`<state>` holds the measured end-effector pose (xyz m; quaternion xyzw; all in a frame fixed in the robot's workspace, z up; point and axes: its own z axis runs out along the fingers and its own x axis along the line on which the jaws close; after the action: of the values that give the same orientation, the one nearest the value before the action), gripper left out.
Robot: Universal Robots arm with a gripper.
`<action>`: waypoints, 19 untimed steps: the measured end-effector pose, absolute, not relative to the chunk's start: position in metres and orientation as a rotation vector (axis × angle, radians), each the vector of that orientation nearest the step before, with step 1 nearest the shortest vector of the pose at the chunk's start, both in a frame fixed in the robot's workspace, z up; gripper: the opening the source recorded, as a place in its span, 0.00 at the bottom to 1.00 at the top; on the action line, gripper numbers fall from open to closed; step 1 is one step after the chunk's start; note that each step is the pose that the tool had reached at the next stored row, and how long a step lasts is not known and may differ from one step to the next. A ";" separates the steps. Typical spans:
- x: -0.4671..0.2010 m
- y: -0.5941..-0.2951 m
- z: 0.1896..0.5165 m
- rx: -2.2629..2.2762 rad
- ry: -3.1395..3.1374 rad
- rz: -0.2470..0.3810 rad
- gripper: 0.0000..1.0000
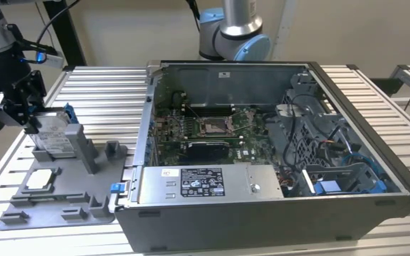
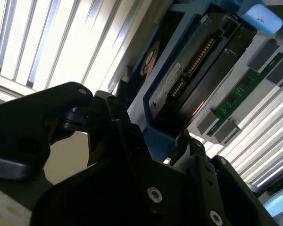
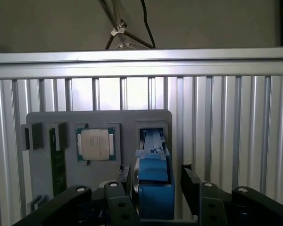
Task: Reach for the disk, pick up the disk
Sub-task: 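Pick up the disk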
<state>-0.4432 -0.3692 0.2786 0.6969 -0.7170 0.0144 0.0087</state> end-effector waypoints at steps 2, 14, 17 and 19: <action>-0.443 -0.369 0.279 2.177 -2.240 0.045 1.00; -0.442 -0.369 0.279 2.177 -2.240 0.045 1.00; -0.442 -0.369 0.279 2.178 -2.240 0.044 0.00; -0.442 -0.369 0.279 2.178 -2.240 0.044 0.00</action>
<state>-0.4421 -0.3691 0.2785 0.6969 -0.7170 0.0142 0.0086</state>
